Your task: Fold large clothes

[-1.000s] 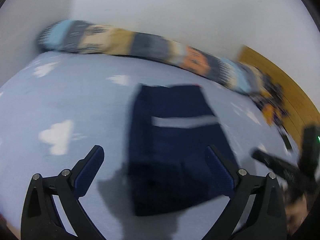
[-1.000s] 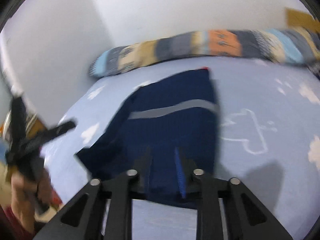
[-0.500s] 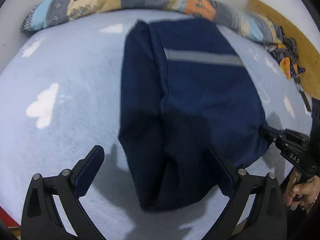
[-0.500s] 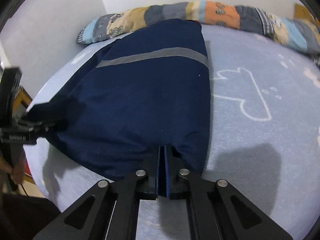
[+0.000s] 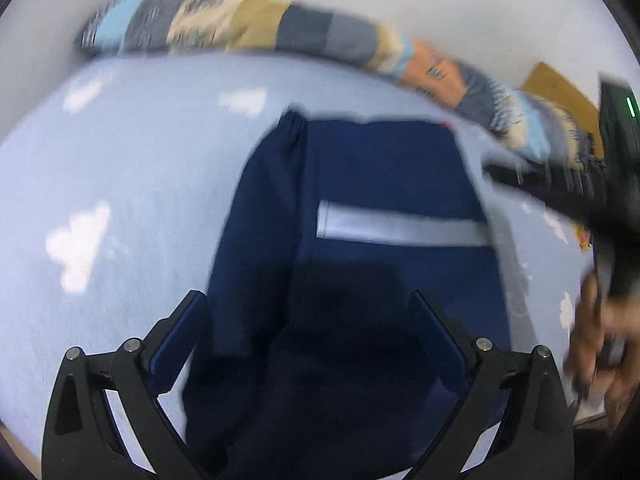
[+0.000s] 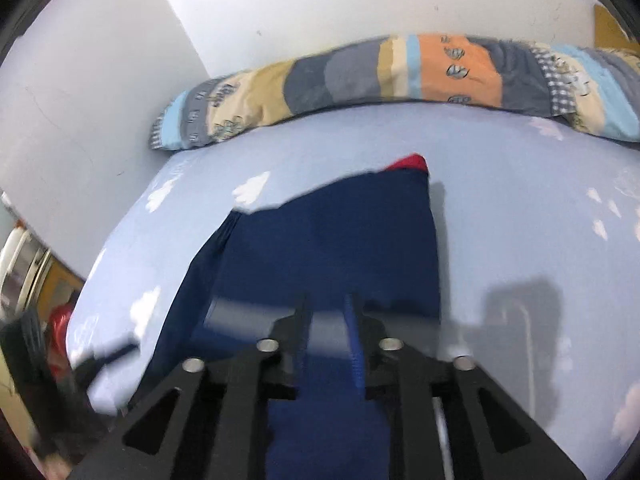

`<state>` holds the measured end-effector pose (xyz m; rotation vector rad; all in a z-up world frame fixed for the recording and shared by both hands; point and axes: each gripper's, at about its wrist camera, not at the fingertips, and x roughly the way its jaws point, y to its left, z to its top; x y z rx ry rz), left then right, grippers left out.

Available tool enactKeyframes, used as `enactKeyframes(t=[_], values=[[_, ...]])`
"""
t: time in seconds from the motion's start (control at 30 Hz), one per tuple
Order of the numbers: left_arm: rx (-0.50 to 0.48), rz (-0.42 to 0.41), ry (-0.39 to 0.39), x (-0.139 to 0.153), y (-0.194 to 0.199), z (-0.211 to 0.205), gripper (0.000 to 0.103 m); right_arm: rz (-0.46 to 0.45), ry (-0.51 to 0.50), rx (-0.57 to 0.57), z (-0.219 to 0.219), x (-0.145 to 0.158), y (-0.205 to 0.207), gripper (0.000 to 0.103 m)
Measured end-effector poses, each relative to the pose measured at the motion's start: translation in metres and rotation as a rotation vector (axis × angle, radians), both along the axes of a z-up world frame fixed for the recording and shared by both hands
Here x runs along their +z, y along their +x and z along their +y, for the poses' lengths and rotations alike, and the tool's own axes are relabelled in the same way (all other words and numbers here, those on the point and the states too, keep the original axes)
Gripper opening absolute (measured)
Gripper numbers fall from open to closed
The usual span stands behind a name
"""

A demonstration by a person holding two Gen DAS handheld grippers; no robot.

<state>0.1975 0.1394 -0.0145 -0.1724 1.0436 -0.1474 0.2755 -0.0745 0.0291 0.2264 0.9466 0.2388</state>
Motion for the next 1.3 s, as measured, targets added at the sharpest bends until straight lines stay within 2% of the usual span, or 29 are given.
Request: enactKeyframes(t=[0.1,0.13,0.23,0.27,0.3,0.37,0.4,0.47,0.5,0.57,0.63,0.7,0.77,0.9,1.0,1.07,1.13,1.2,1.3], values=[[0.035,0.085,0.086,-0.023,0.003,0.001,0.100,0.064,-0.046,-0.030,0.003,-0.024,0.054,0.023],[0.044,0.131,0.073,-0.034,0.005,0.005,0.101,0.083,-0.057,-0.034,0.003,-0.033,0.066,0.023],[0.090,0.202,-0.061,-0.049,0.006,0.019,0.101,0.202,-0.037,-0.052,-0.003,-0.070,0.096,0.022],[0.090,0.205,-0.066,-0.049,0.006,0.021,0.101,0.246,-0.028,-0.064,-0.004,-0.081,0.102,0.023],[0.081,0.197,-0.050,-0.047,0.005,0.019,0.101,0.254,-0.041,-0.071,-0.001,-0.081,0.104,0.023],[0.082,0.162,0.001,-0.039,0.001,0.017,0.101,0.206,-0.094,-0.067,0.011,-0.066,0.100,0.025],[0.079,0.145,0.027,-0.034,-0.001,0.015,0.101,0.151,-0.110,-0.032,0.026,-0.052,0.094,0.025],[0.089,0.095,0.064,-0.022,-0.005,0.016,0.101,0.090,-0.070,0.047,0.054,-0.036,0.082,0.025],[0.095,0.081,0.072,-0.018,-0.006,0.019,0.101,0.091,-0.041,0.089,0.070,-0.034,0.079,0.025],[0.116,0.059,0.094,-0.015,-0.008,0.024,0.101,0.150,0.005,0.145,0.098,-0.043,0.079,0.025],[0.120,0.069,0.136,-0.019,-0.008,0.027,0.101,0.197,-0.043,0.173,0.121,-0.063,0.079,0.022],[0.116,0.089,0.113,-0.022,-0.008,0.031,0.101,0.221,-0.094,0.173,0.127,-0.076,0.078,0.022],[0.113,0.082,0.082,-0.018,-0.006,0.032,0.101,0.227,-0.056,0.164,0.119,-0.064,0.070,0.025],[0.084,0.018,0.106,-0.003,-0.013,0.033,0.101,0.109,-0.047,0.235,0.094,-0.012,0.003,0.025],[0.045,-0.001,0.090,0.002,-0.020,0.031,0.101,0.054,-0.069,0.278,0.070,0.008,-0.067,0.025],[0.009,-0.005,0.067,0.003,-0.022,0.033,0.101,0.047,-0.092,0.284,0.056,0.006,-0.109,0.025],[-0.033,-0.028,0.059,0.008,-0.033,0.028,0.101,0.029,-0.098,0.267,0.041,0.002,-0.135,0.025],[-0.096,-0.050,0.052,0.011,-0.040,0.017,0.101,0.040,-0.103,0.244,0.030,-0.008,-0.152,0.025],[-0.159,-0.012,0.055,0.000,-0.035,-0.004,0.101,0.060,-0.143,0.196,0.017,-0.031,-0.165,0.025]])
